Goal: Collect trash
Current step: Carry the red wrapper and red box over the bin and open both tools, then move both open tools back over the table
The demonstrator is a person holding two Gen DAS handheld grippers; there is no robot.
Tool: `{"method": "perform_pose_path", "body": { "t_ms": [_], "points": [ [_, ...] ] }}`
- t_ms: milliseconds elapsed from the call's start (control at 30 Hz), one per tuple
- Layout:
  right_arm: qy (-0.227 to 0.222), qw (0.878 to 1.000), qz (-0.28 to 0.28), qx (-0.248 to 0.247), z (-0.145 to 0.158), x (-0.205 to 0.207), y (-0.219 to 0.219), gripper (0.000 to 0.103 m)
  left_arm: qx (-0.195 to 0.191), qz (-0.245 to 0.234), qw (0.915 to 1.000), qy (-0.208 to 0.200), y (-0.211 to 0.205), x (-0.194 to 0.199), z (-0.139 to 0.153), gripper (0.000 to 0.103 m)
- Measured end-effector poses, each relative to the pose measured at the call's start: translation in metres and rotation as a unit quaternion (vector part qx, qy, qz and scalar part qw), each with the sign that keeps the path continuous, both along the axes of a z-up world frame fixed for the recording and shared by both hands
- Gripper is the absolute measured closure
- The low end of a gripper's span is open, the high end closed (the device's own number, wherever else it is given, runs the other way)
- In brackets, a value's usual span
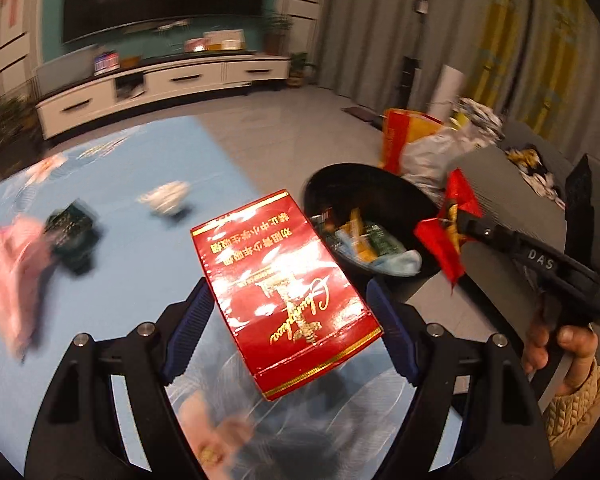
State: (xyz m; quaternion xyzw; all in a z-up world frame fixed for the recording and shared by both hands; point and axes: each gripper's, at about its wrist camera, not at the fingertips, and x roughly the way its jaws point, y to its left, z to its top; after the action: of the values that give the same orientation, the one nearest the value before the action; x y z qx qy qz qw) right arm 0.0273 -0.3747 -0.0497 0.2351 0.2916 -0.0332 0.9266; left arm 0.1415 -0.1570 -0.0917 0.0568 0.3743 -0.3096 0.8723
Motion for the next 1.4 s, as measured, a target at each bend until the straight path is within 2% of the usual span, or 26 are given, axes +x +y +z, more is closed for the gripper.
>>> {"method": "perform_pose_path", "body": {
  "t_ms": [200, 433, 533, 567, 600, 633, 700, 833, 1000, 1233, 1300, 1400],
  "points": [
    [0.011, 0.999, -0.048, -0.019, -0.013, 0.010, -0.030, 0.090, -0.007, -0.062, 0.9980, -0.003, -0.060, 0.021, -0.007, 0.024],
    [0.025, 0.998, -0.056, -0.024, -0.030, 0.037, -0.047, 0.088, 0.029, -0.097, 0.9949, -0.002, -0.107, 0.041, -0.030, 0.024],
    [0.035, 0.997, -0.060, -0.021, -0.038, 0.046, -0.052, 0.080, 0.039, -0.105, 0.9937, 0.010, -0.120, 0.050, -0.041, 0.023],
    [0.037, 0.997, -0.063, -0.022, -0.040, 0.047, -0.053, 0.079, 0.040, -0.105, 0.9936, 0.011, -0.123, 0.052, -0.044, 0.020],
    [0.040, 0.997, -0.065, -0.021, -0.042, 0.048, -0.055, 0.073, 0.038, -0.106, 0.9935, 0.012, -0.125, 0.052, -0.045, 0.012],
    [0.041, 0.997, -0.068, -0.016, -0.044, 0.047, -0.056, 0.068, 0.036, -0.105, 0.9937, 0.012, -0.126, 0.053, -0.045, 0.009],
    [0.039, 0.997, -0.069, -0.011, -0.044, 0.043, -0.057, 0.066, 0.029, -0.104, 0.9941, 0.015, -0.125, 0.053, -0.046, 0.009],
    [0.038, 0.997, -0.066, -0.005, -0.043, 0.029, -0.054, 0.064, 0.024, -0.094, 0.9950, 0.022, -0.111, 0.048, -0.046, 0.008],
    [0.046, 0.998, -0.042, 0.009, -0.037, 0.009, -0.035, 0.061, 0.012, -0.059, 0.9978, 0.026, -0.072, 0.024, -0.036, 0.004],
    [0.055, 0.998, 0.028, 0.007, -0.020, 0.011, 0.021, 0.059, 0.055, 0.055, 0.9963, 0.036, 0.018, 0.002, -0.033, 0.004],
    [0.058, 0.997, 0.054, 0.000, -0.016, 0.016, 0.042, 0.058, 0.056, 0.082, 0.9944, 0.036, 0.044, -0.004, -0.030, 0.003],
    [0.061, 0.994, 0.092, -0.001, -0.008, 0.025, 0.076, 0.058, 0.037, 0.121, 0.9911, 0.042, 0.088, -0.014, -0.024, 0.003]
  ]
}}
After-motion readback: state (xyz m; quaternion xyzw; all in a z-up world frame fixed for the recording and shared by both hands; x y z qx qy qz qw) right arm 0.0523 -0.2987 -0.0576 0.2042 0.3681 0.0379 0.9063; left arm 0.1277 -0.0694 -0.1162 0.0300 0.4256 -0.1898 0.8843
